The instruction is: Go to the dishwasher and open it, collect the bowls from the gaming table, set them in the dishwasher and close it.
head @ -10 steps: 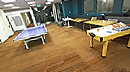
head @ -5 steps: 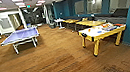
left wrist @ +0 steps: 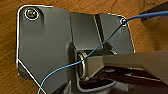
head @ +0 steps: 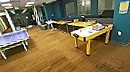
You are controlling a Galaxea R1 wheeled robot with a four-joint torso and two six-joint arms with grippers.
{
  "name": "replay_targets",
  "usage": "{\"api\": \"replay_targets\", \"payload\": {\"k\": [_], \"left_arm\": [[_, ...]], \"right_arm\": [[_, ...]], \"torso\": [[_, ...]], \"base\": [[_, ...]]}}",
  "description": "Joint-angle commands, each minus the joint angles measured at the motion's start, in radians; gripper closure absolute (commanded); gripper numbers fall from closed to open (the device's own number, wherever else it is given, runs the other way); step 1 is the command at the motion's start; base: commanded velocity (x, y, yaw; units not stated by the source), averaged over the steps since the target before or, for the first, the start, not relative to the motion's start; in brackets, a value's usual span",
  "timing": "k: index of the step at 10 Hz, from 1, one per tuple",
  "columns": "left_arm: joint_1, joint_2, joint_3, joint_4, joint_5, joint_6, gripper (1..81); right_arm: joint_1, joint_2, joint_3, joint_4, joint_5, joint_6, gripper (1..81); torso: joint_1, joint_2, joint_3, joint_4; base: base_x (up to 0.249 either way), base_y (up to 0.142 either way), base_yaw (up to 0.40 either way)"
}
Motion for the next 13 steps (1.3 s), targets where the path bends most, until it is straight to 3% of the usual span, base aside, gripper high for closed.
{"api": "replay_targets", "payload": {"k": [1,5,7,13], "left_arm": [[-0.041,-0.002,0.011,0.008,0.057,-0.004,1.0],[-0.04,-0.004,0.009,0.007,0.057,-0.003,1.0],[-0.04,-0.005,0.011,0.007,0.057,-0.003,1.0],[-0.041,-0.008,0.011,-0.007,0.053,-0.004,1.0]], "right_arm": [[0.042,0.006,0.006,-0.006,-0.049,-0.003,1.0],[0.04,0.006,0.006,-0.006,-0.049,-0.003,1.0],[0.04,0.006,0.006,-0.005,-0.049,-0.003,1.0],[0.037,0.007,0.006,-0.005,-0.049,-0.001,1.0]], "torso": [[0.0,0.0,0.0,0.0],[0.0,0.0,0.0,0.0],[0.0,0.0,0.0,0.0],[0.0,0.0,0.0,0.0]], "base": [[0.0,0.0,-0.245],[0.0,0.0,-0.247],[0.0,-0.108,0.0],[0.0,0.0,0.0]]}}
